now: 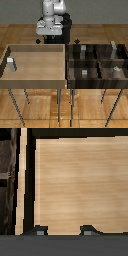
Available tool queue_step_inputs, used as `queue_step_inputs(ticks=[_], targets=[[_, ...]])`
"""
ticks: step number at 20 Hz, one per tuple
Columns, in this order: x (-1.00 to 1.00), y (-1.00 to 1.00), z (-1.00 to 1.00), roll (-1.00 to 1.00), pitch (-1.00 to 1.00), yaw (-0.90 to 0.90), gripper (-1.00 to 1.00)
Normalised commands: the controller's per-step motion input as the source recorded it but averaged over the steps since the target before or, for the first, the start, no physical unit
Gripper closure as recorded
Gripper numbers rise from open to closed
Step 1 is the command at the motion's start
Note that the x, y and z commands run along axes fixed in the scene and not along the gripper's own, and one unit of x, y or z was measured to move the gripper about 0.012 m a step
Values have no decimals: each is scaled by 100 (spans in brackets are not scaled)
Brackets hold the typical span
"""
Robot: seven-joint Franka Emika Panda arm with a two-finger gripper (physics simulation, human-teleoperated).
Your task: Place the milk carton into the appropriate compartment.
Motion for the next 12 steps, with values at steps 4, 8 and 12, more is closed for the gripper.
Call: queue_step_inputs(ticks=[4,8,12], targets=[[0,0,0,0,0,0,-100],[0,-25,0,0,0,0,-100],[0,-100,0,0,0,0,-100]])
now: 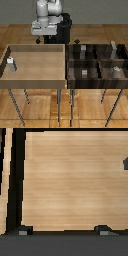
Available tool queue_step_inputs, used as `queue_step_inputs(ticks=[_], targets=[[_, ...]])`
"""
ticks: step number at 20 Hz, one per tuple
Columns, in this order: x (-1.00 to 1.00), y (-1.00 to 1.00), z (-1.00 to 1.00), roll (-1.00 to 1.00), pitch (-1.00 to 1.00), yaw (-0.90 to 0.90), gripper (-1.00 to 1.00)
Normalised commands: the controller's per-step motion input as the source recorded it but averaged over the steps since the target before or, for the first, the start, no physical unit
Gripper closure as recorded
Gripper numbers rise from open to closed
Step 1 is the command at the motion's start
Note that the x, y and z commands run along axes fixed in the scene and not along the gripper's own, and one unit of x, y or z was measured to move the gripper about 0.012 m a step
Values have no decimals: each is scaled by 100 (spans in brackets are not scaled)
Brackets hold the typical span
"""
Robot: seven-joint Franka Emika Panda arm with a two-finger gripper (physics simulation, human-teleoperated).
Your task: Place the milk carton into the appropriate compartment.
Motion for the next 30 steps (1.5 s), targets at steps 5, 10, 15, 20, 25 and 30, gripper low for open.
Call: queue_step_inputs(ticks=[5,10,15,20,25,30], targets=[[0,-100,0,0,0,0,-100],[0,-100,0,0,0,0,-100],[0,-100,0,0,0,0,-100],[5,-80,0,0,0,0,-100],[100,0,0,0,0,0,-100],[100,0,0,0,0,0,-100]])
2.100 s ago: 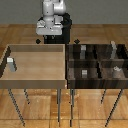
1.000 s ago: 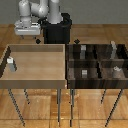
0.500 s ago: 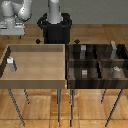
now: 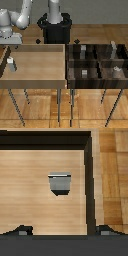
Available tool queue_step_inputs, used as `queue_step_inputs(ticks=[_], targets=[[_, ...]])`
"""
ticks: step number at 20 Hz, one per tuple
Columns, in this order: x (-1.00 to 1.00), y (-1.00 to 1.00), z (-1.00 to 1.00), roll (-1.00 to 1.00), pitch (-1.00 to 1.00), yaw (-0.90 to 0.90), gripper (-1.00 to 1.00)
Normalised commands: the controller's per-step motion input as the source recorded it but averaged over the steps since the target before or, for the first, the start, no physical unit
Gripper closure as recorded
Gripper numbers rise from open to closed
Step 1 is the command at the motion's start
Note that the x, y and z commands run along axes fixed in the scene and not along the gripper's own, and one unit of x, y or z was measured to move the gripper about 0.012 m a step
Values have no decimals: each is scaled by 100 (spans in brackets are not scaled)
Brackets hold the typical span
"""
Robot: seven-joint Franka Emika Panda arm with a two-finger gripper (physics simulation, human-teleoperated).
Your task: Place the milk carton into the appropriate compartment.
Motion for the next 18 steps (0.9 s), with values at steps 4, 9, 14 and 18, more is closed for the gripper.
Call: queue_step_inputs(ticks=[4,9,14,18], targets=[[75,0,0,0,0,0,-100],[0,0,-20,0,0,0,-100],[0,0,-100,0,0,0,-100],[50,0,-50,0,0,0,-100]])
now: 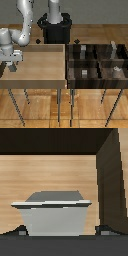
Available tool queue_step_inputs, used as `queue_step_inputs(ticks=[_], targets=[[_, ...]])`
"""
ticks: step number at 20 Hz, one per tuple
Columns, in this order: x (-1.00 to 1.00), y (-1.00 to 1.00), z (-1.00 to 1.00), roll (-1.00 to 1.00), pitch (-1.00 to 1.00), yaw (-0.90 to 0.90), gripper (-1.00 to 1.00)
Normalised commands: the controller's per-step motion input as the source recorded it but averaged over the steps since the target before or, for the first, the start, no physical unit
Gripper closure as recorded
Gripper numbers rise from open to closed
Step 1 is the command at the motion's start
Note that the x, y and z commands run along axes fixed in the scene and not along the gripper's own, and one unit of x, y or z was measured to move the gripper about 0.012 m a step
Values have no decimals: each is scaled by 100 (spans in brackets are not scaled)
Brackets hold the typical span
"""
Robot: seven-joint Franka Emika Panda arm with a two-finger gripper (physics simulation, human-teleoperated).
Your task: Place the milk carton into the appropriate compartment.
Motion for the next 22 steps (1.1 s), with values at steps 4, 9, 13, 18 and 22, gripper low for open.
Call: queue_step_inputs(ticks=[4,9,13,18,22], targets=[[0,0,-25,0,0,0,-100],[0,0,0,0,0,0,-100],[50,0,0,0,0,0,-100],[60,0,0,0,0,0,-100],[0,0,-50,0,0,0,-100]])
